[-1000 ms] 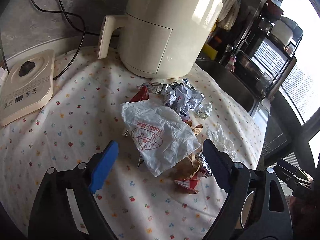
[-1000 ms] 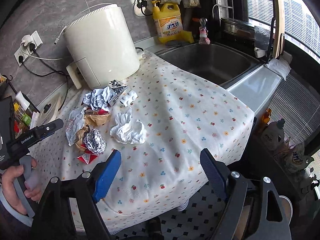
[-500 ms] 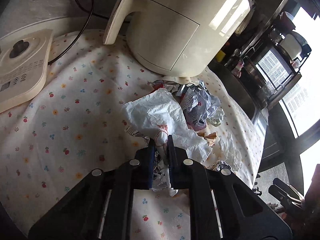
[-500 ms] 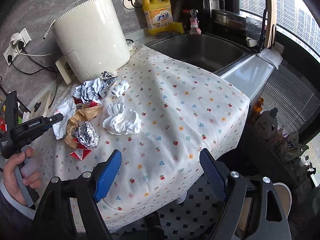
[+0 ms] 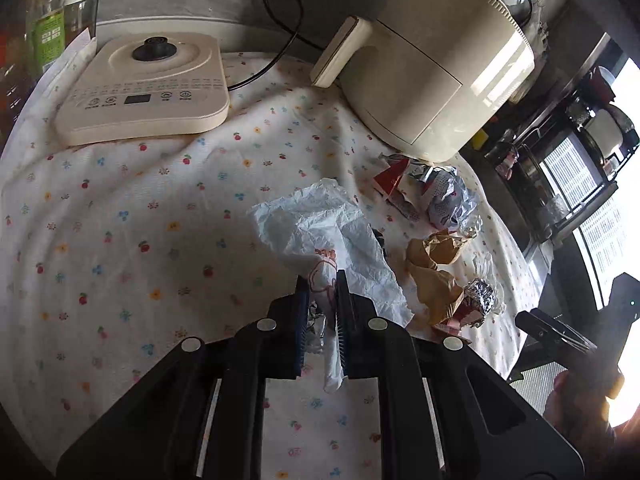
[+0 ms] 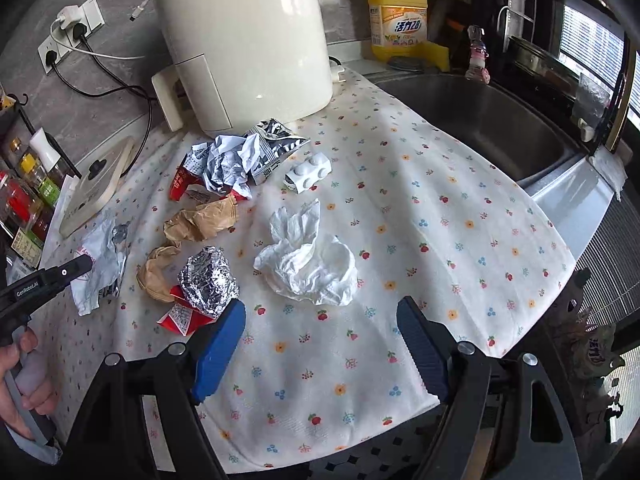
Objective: Collect trash
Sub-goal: 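Grasp the white plastic bag with the left gripper while the right gripper grasps the white tissue, then carry the plastic bag and tissue to the white bucket and release both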
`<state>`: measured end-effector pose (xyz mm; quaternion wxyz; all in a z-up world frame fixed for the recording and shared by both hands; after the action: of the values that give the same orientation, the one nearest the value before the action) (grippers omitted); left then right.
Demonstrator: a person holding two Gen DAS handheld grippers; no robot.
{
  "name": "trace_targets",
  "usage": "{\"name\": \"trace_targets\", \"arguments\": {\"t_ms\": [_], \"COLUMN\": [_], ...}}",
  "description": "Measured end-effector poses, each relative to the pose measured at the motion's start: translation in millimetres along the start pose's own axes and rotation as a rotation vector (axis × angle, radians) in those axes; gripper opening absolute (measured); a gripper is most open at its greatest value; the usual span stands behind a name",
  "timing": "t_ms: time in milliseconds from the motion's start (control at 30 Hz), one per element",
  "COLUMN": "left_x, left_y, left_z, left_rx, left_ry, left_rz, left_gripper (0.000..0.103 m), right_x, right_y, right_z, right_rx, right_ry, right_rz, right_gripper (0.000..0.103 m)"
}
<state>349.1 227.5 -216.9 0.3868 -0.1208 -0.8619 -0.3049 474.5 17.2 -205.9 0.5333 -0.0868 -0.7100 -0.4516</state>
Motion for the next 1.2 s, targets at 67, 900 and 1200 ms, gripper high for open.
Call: {"name": "trace_targets", "arguments": {"t_ms": [67, 900, 1200], "left_x": [8.4, 62.2, 43.1], "left_y": [-0.4, 13.1, -32.3], "left_z": [10.0, -67.3, -158.4], "left_rx": [0.005, -0.109, -0.228], "left_ry": [0.012, -0.088, -0.183], "left_rz": [-0.011, -0.149, -0.076], "left_gripper": [0.013, 0.004, 0.004], "right_x": [-7.8, 27.8, 80.4], "right_y": [5.1, -25.2, -86.3], "right_z": [0.6, -42.9, -127.2], "right_rx": [0.002, -0.095, -0.237], "right_ry": [0.003, 0.057, -0.032], "right_rz": [0.004, -0.014, -0.034], "right_gripper": [0.077, 0.015, 0.015]}}
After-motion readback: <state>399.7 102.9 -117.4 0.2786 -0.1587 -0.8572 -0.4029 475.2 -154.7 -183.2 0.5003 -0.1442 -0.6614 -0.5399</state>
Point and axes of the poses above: each gripper's, at about its wrist camera, not at the fingertips, and x roughly against the way its jaws point, z to its left, y to its top, the point moved 6 cm from there along -x, roughly the way its jaws point, and after that the axes turned 12 degrees about x, right-handed, at the moved point
